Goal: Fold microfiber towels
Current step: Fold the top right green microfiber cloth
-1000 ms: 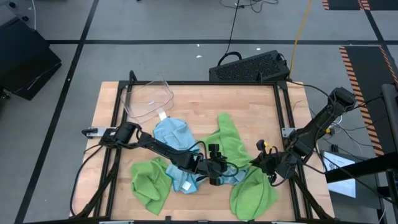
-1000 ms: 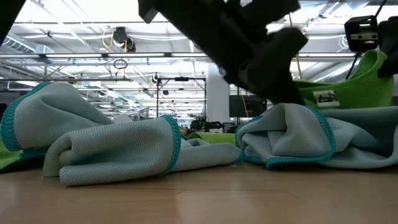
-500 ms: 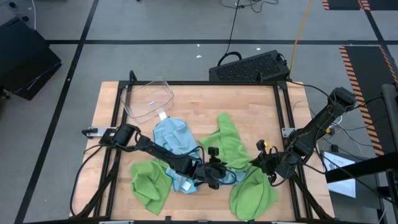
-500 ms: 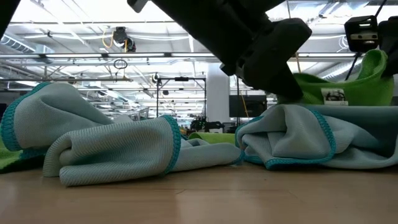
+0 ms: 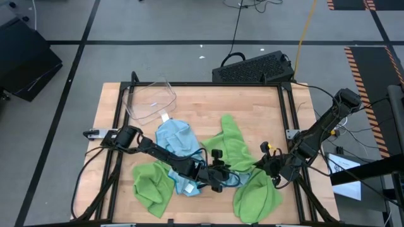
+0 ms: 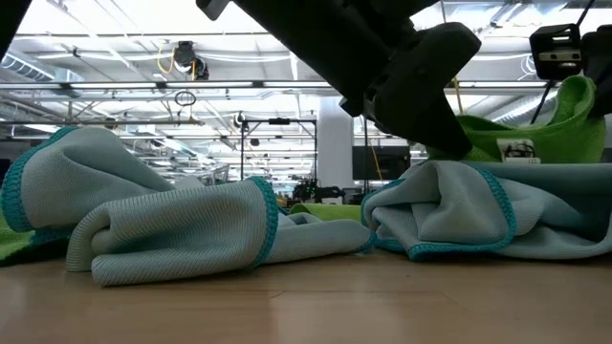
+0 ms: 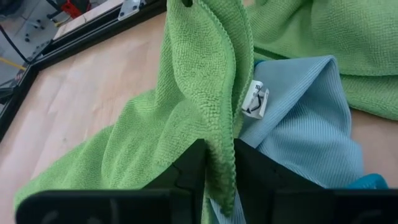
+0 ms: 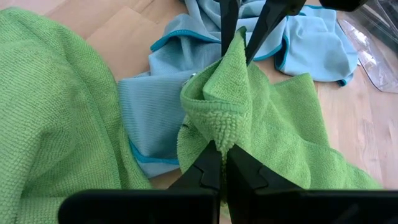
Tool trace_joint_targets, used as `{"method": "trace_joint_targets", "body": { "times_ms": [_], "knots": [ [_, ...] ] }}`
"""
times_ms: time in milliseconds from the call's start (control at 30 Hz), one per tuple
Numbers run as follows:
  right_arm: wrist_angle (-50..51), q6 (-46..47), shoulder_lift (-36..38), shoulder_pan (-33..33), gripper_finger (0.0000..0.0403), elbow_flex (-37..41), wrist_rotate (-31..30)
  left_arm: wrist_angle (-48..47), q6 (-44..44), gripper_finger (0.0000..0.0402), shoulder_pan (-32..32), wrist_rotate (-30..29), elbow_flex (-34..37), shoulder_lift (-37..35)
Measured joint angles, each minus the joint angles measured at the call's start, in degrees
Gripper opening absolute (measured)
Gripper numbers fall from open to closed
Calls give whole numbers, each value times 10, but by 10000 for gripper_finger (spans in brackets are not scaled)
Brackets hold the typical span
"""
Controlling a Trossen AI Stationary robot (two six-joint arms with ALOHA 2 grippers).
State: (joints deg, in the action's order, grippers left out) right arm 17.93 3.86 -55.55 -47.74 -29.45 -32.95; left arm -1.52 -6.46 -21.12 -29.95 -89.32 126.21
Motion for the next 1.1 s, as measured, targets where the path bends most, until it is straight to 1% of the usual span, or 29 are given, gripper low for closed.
{"method": "trace_joint_targets", "body": {
  "times_ms": [100, 200, 300, 433, 633, 700, 800, 933, 1100],
  "knots": [
    [-1, 0, 0, 0, 0, 0, 0, 0, -11, 78, 0, 0, 0, 0],
    [-1, 0, 0, 0, 0, 0, 0, -1, -20, 64, 0, 4, 0, -3],
    [0, 0, 0, 0, 4, 0, -1, 0, -28, 41, 0, 5, 0, -5],
    [4, 0, 0, 1, 17, 0, -16, -1, -33, 9, 3, 33, 0, -5],
    [4, 0, 0, 1, 45, 0, -20, 0, -24, 16, 5, 40, 0, -5],
    [4, 0, 0, 1, 57, 0, -31, 0, -24, 12, 5, 40, 0, -5],
    [7, 0, 0, 1, 78, 0, -32, 0, -13, 6, 5, 40, 0, -5],
    [4, 0, 0, 0, 111, 0, -30, -1, -3, 12, 5, 40, 0, -5],
    [-17, 0, 0, 0, 149, 0, -26, -1, 14, 5, 5, 40, 0, -5]
  ]
}}
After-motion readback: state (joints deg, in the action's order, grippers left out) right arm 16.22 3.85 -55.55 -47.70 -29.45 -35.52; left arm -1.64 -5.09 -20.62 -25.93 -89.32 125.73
